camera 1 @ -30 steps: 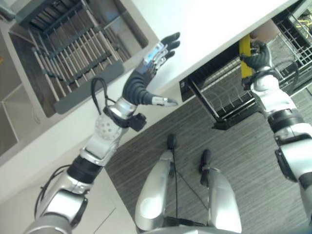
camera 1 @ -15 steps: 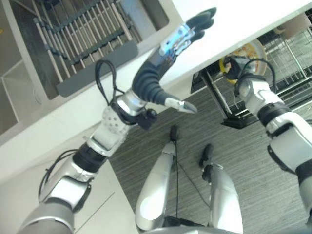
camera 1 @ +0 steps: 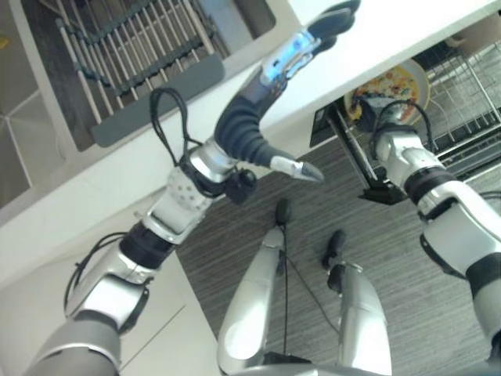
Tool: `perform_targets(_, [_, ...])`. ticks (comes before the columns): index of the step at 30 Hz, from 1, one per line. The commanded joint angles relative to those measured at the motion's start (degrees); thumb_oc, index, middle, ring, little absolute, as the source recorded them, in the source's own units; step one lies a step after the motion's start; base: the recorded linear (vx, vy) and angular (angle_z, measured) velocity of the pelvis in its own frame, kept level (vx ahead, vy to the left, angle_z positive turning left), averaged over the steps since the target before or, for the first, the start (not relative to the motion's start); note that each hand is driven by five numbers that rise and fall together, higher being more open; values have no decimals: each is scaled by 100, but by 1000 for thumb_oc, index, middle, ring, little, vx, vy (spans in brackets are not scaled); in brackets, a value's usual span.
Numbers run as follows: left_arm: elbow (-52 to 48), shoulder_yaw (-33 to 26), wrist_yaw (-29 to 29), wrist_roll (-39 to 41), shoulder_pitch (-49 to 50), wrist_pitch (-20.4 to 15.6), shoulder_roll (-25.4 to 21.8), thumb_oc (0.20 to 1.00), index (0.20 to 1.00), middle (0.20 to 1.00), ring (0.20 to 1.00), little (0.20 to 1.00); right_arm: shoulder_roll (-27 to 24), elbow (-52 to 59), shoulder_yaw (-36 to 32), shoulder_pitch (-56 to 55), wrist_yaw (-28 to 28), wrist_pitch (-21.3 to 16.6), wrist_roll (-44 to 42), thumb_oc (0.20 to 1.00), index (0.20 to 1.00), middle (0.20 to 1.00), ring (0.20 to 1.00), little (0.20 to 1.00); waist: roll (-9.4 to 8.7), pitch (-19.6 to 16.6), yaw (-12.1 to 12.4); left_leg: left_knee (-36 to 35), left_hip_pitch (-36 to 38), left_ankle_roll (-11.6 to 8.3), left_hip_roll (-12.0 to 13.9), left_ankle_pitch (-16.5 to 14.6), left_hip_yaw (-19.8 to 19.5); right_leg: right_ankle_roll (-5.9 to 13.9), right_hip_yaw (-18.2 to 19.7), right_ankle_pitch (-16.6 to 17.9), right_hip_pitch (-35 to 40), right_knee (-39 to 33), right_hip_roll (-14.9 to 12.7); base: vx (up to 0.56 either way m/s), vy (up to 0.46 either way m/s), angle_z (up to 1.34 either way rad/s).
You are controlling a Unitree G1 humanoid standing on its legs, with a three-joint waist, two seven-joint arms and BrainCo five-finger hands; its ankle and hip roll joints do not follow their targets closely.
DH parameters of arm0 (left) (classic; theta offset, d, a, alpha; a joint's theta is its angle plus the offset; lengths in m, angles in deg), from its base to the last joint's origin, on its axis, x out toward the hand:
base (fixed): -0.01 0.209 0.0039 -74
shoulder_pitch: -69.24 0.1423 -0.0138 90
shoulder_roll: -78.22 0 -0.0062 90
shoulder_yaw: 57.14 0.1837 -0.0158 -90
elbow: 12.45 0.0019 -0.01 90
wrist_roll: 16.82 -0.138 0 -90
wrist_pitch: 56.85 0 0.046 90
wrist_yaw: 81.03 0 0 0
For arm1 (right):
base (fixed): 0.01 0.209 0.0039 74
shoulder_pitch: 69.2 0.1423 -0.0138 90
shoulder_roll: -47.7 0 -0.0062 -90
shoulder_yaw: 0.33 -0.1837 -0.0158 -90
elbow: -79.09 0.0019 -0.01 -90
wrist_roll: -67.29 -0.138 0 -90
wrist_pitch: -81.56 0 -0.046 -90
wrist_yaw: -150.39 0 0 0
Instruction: Place the dishes in the dishwasher.
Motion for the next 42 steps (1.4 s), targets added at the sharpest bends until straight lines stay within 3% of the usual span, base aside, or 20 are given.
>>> perform_targets(1, [948, 116, 101, 189, 210, 186, 29, 1000, 1000, 1000, 1000, 1000, -71, 5, -89, 334, -353, 371, -425, 1000, 1000, 1000, 1000, 1000, -278, 360, 33, 116, 106, 51, -159, -644, -70, 513, -99, 973, 223, -973, -382, 0, 0, 0])
perform_targets(8, [682, 18, 58, 234, 430, 425, -107, 1000, 1000, 1000, 1000, 1000, -310, 418, -321, 184, -329, 669, -556, 1000, 1000, 1000, 1000, 1000, -437, 360, -41, 137, 281, 56, -66, -739, -4, 488, -55, 860, 385, -851, -303, -15, -27, 3])
perform_targets(12, [365, -161, -43, 220, 779, 620, -247, 1000, 1000, 1000, 1000, 1000, -581, 962, -436, -152, 239, 949, -701, 1000, 1000, 1000, 1000, 1000, -636, 360, -103, 184, 492, 54, 27, -844, 72, 464, -5, 750, 609, -796, -218, -24, -85, -6])
perform_targets(17, [-237, -581, -104, 102, 1491, 951, -550, 1000, 1000, 1000, 1000, 1000, -1170, 2697, -756, -1263, 1000, 1239, -305, 1000, 1000, 1000, 1000, 1000, -957, 360, -273, 167, 1041, 80, 212, -1008, 239, 498, 103, 656, 1128, -857, -74, -9, -115, -16])
perform_targets(19, [-365, -774, -174, 112, 1729, 1025, -622, 1000, 1000, 1000, 1000, 1000, -1321, 3374, -981, -1667, 1106, 1469, -363, 1000, 1000, 1000, 1000, 1000, -1057, 360, -325, 134, 1283, 77, 280, -1051, 291, 517, 141, 622, 1376, -920, -13, -3, -160, -15])
perform_targets(20, [-515, -960, -238, 111, 1959, 1147, -671, 1000, 1000, 1000, 1000, 1000, -1449, 4095, -1325, -2114, 1243, 1776, -385, 1000, 1000, 1000, 1000, 1000, -1154, 360, -393, 106, 1528, 86, 325, -1102, 330, 525, 190, 588, 1631, -984, 46, -2, -156, -21])
perform_targets(27, [-763, -1426, -191, -2, 2543, 1148, -666, 1000, 1000, 1000, 1000, 1000, -1684, 5839, -2508, -3598, 977, 1700, -824, 1000, 1000, 1000, 1000, 1000, -1290, 360, -637, -99, 2261, 66, 469, -1123, 513, 492, 304, 521, 2346, -1194, 149, -13, -68, -17])
perform_targets(28, [-812, -1585, -196, -92, 2717, 1129, -587, 1000, 1000, 1000, 1000, 1000, -1641, 6353, -2989, -4211, 580, 1555, -1025, 1000, 1000, 1000, 1000, 1000, -1292, 357, -734, -218, 2629, 31, 513, -1162, 580, 486, 348, 463, 2712, -1324, 172, 18, -48, -17])
perform_targets(31, [-845, -1688, -209, -109, 2846, 1115, -529, 1000, 1000, 1000, 1000, 1000, -1585, 6648, -3305, -4576, 355, 1365, -1151, 1000, 1000, 1000, 1000, 1000, -1279, 250, -808, -322, 2791, 20, 525, -1166, 621, 481, 374, 450, 2866, -1434, 188, 20, -14, -16])
perform_targets(37, [-984, -2062, -253, -287, 3465, 1007, -111, 1000, 1000, 1000, 1000, 1000, -1123, 7655, -4456, -5963, -547, 476, -1728, 1000, 1000, 1000, 1000, 1000, -1060, -336, -1060, -642, 3280, -21, 532, -1099, 745, 444, 443, 351, 3295, -1649, 165, 41, 55, -14])
perform_targets(40, [-966, -2406, -290, -182, 3813, 822, 212, 1000, 1000, 1000, 1000, 1000, -563, 7838, -5077, -6663, -1334, -588, -2467, 1000, 1000, 1000, 1000, 1000, -707, -739, -1200, -584, 3457, -8, 422, -1186, 727, 370, 391, 113, 3407, -1451, 53, 15, 204, -9])
perform_targets(42, [-924, -2476, -288, -157, 3940, 806, 291, 1000, 1000, 1000, 1000, 1000, -286, 7726, -5148, -6832, -1433, -991, -2758, 1000, 1000, 1000, 1000, 1000, -587, -809, -1262, -344, 3467, 38, 381, -1304, 676, 285, 418, -25, 3398, -1181, 45, 77, 142, -5])
